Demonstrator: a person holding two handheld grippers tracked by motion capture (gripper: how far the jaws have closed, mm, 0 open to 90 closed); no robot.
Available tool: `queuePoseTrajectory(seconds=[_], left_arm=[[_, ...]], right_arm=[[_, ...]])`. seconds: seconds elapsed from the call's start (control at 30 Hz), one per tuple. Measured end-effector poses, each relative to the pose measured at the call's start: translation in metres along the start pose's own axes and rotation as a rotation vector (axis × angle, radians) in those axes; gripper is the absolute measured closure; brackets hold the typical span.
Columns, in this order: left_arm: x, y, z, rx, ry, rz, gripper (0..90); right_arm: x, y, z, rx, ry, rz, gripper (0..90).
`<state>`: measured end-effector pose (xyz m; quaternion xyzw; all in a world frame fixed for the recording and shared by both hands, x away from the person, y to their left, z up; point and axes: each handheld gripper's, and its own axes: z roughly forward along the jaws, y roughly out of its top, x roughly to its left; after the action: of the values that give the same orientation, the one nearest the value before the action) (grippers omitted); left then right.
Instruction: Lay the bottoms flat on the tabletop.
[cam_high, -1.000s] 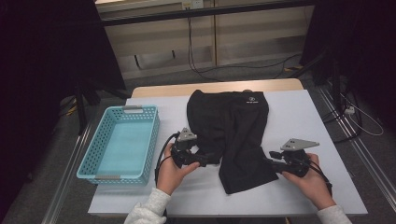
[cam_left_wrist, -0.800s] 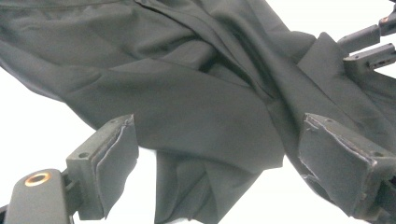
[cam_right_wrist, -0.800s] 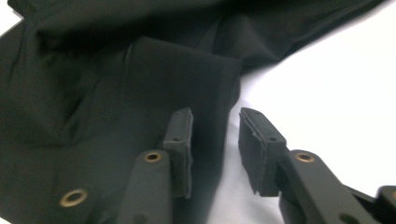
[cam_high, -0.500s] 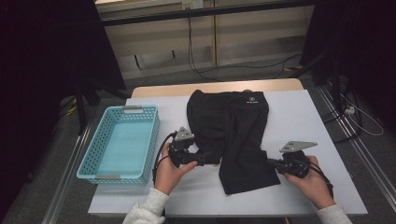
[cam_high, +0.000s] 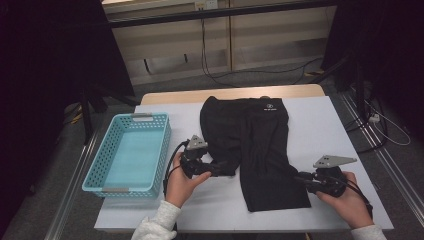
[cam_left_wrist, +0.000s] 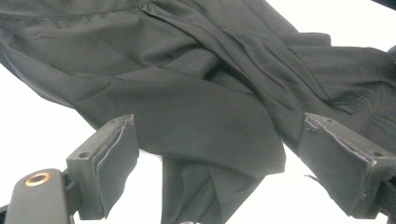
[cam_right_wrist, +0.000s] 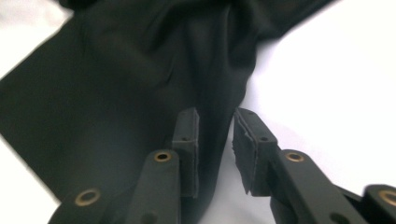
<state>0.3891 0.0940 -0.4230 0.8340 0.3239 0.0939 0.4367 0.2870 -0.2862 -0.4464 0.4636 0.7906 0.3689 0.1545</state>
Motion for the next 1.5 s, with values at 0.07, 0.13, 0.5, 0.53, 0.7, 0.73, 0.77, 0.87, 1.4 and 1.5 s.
queuePoseTrajectory(seconds=[0.07,0.13,0.5,0.53,0.7,0.73,0.77,0.87,1.4,1.5], left_arm=[[0.001,0.000,-0.001,-0.002,0.000,-0.004,12.6],[0.002,0.000,-0.002,0.000,0.007,-0.005,12.6],[0.004,-0.004,-0.007,-0.011,0.017,-0.013,12.9],[0.005,-0.004,-0.007,-0.005,0.023,-0.004,12.9],[0.006,-0.005,-0.005,-0.005,0.020,-0.009,13.0],[0.006,-0.005,-0.006,-0.006,0.019,-0.011,13.0],[0.006,-0.005,-0.006,-0.007,0.018,-0.016,13.0],[0.005,-0.004,-0.006,-0.004,0.019,-0.013,13.0],[0.005,-0.005,-0.005,0.003,0.015,-0.008,12.9],[0.006,-0.004,-0.005,0.002,0.018,-0.002,12.9]], right_arm=[[-0.002,0.008,0.006,-0.030,-0.011,0.020,62.5],[-0.005,0.015,0.014,-0.047,-0.021,0.036,60.9],[-0.015,0.036,0.046,-0.052,-0.050,0.145,71.4],[-0.016,0.036,0.047,-0.054,-0.064,0.151,73.3],[-0.019,0.035,0.057,-0.012,-0.063,0.144,76.1],[-0.017,0.035,0.058,-0.017,-0.069,0.121,76.9],[-0.017,0.036,0.058,-0.013,-0.074,0.111,81.3],[-0.018,0.034,0.057,-0.012,-0.054,0.112,88.4],[-0.048,0.021,0.031,0.018,-0.151,0.129,88.7],[-0.048,0.022,0.029,0.020,-0.162,0.103,87.2]])
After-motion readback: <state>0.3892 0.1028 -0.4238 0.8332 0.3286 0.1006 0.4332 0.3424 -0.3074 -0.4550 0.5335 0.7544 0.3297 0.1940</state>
